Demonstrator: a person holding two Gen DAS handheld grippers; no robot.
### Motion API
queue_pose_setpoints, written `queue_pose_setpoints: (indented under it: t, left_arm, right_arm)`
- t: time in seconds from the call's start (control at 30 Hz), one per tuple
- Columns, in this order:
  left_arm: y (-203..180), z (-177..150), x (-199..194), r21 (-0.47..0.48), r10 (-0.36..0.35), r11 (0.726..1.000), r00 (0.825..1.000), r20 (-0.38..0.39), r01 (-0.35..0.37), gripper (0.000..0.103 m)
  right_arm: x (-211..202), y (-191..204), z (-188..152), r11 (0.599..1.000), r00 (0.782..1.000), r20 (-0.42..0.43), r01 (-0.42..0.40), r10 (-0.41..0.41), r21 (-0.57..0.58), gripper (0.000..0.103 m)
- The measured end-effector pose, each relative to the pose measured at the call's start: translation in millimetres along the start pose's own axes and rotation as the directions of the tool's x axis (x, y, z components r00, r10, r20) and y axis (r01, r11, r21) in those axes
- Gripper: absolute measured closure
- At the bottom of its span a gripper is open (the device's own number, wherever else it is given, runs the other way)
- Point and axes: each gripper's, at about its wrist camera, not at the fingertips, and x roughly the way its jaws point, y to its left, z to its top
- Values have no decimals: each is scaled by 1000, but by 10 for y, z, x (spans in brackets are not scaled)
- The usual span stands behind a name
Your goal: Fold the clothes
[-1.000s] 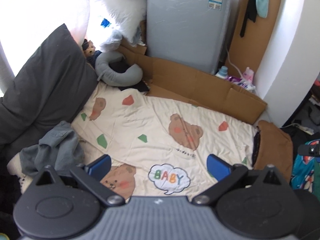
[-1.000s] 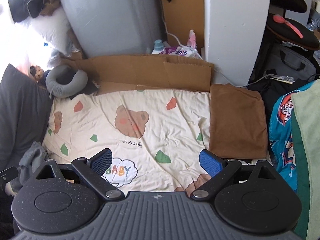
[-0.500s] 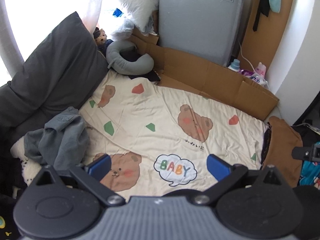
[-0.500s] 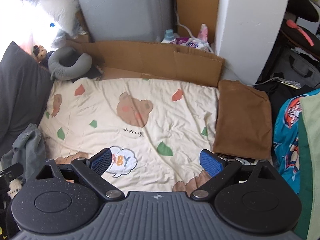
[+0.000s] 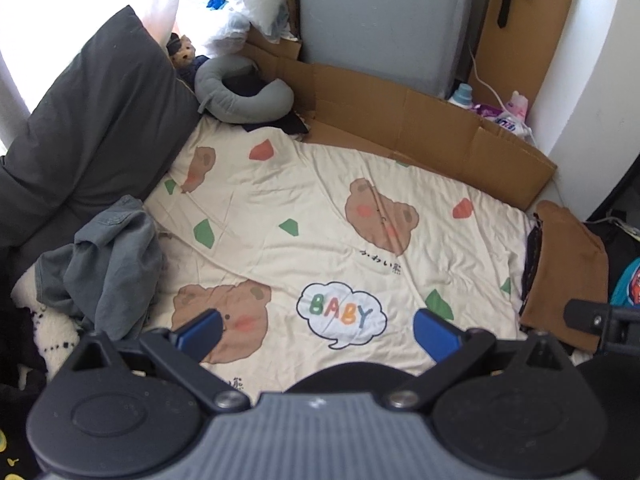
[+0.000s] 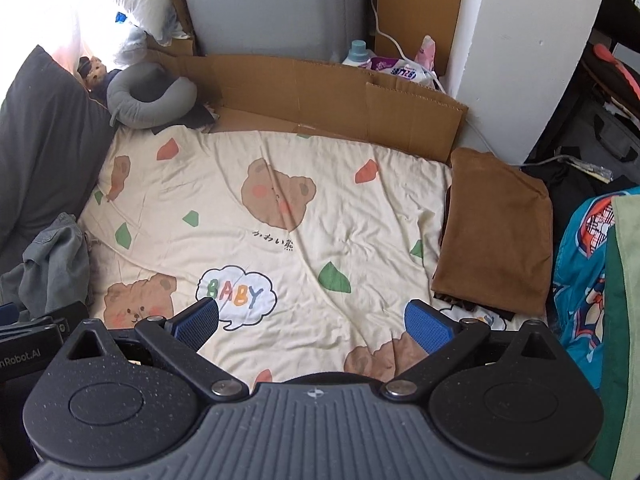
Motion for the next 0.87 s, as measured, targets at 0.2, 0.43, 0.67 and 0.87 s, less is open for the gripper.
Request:
queue_pose_setpoints:
  t: [0.2,0.43,0.67,0.87]
  left_arm:
    - [-60,2,65,19,18,1000,1000,-7,-18,5]
    - [-128,-15,61,50,24,998,1000,-4,-23,10]
    - [-107,-12,60,40,22,999,1000,-8,-21,11]
    - [-80,-11,82,36,18,999,1000,-22,-17,10]
  right_arm:
    - [81,71,-28,999,999,-40,-10,9,-49,1]
    - [78,41,-41,999,999,-49,-11,9,-50,1]
    - [51,29,-57,999,999,-36,-8,7,-45,1]
    - [39,38,-73,999,1000,-31,2,-3,-51,1]
